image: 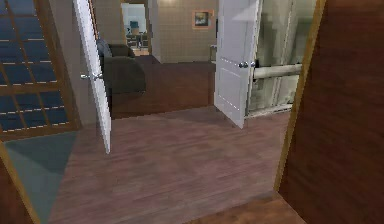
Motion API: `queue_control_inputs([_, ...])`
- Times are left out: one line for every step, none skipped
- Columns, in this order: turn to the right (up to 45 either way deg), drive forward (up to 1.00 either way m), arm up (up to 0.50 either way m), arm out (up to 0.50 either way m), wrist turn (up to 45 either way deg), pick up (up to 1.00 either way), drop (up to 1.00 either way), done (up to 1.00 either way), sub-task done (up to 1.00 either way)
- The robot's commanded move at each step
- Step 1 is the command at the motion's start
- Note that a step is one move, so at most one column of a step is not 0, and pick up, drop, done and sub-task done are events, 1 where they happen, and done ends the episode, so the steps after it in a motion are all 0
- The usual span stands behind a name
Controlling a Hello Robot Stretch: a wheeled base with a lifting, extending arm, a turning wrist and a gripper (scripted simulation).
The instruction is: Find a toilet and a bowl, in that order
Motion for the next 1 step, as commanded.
queue_control_inputs([-3.0,0.00,0.00,0.00,0.0,0.00,0.00,0.00,0.00])
